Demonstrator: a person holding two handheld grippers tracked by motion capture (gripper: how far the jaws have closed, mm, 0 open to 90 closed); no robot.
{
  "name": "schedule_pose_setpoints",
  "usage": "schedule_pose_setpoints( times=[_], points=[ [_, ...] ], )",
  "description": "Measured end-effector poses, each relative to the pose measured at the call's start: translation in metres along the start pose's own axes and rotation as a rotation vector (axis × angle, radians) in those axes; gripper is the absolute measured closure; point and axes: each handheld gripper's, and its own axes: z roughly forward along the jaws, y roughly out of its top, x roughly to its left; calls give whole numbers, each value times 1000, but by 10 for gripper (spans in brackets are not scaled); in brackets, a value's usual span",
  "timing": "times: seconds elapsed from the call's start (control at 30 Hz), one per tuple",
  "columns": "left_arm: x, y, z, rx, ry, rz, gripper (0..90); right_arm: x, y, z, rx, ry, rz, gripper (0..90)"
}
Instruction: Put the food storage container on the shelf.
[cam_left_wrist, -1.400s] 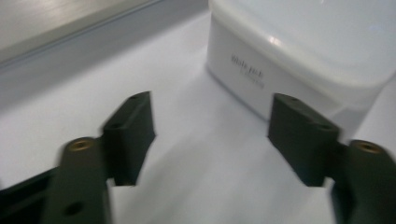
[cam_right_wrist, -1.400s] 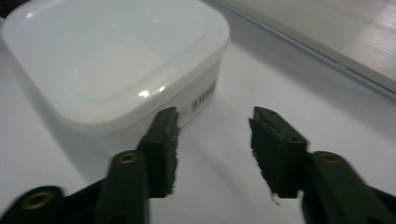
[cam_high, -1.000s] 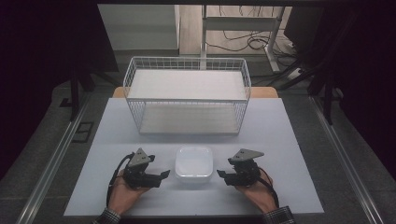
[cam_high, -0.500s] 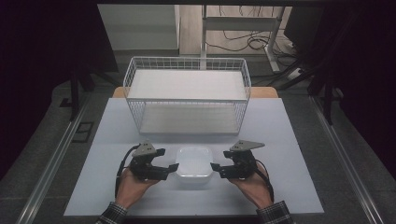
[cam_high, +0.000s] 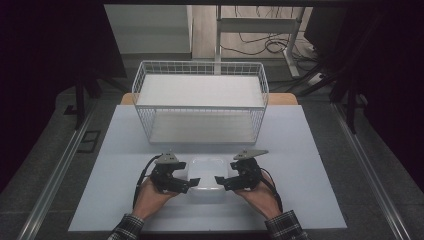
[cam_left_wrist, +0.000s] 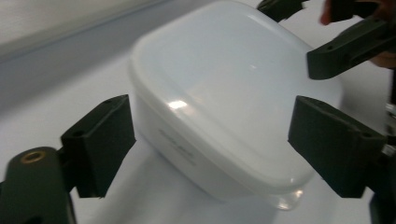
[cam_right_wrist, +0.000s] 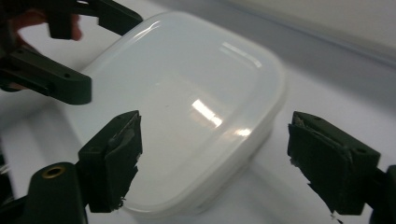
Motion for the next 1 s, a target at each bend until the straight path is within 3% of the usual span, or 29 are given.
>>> schedule_pose_setpoints(
  times=[0.1,0.2,0.3,0.33,0.37,0.47,0.5,0.53,0.6,0.63,0.73,1.0],
  points=[
    [-3,-2,0,7,-31,0,178,3,-4,0,18,55,35,214],
    [-10,-10,-8,19,-44,15,226,10,-9,-7,37,53,34,289],
    [-18,-15,-17,-3,-9,9,366,14,-14,-19,16,32,53,471],
    [-18,-15,-17,-3,-9,9,443,14,-14,-19,16,32,53,471],
    [-22,-15,-23,-12,25,20,520,15,-15,-26,2,5,56,587],
    [-27,-14,-28,-26,72,21,651,16,-15,-32,-34,-19,56,690],
    [-28,-15,-27,-14,101,42,756,16,-15,-34,-51,-44,58,765],
    [-30,-15,-25,-11,124,60,792,16,-15,-35,-58,-64,38,756],
    [-30,-16,-23,-13,125,49,792,17,-15,-35,-57,-71,23,757],
    [-27,-16,-22,-36,109,19,793,20,-15,-34,-65,-113,10,765],
    [-26,-15,-23,-51,106,15,793,19,-15,-36,-87,-102,23,767],
    [-27,-7,-33,-102,113,22,795,20,-10,-42,-144,-99,1,768]
  ],
)
